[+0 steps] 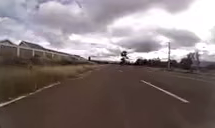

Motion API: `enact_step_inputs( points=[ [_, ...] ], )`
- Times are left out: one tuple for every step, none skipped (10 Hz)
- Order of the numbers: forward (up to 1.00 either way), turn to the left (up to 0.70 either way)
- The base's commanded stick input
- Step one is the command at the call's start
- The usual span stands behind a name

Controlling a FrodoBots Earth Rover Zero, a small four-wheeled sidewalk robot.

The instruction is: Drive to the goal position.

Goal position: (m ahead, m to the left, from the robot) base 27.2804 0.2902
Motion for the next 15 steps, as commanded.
enact_step_inputs(
  points=[
    [0.7,-0.11],
    [0.7,0.0],
    [0.7,0.0],
    [0.7,0.0],
    [0.7,0.0],
    [0.7,0.0],
    [0.7,0.0],
    [0.7,0.0],
    [0.7,0.0],
    [0.7,0.01],
    [0.7,0.01],
    [0.7,0.01],
    [0.7,0.01],
    [0.7,0.01],
    [0.7,0.01]
  ],
)
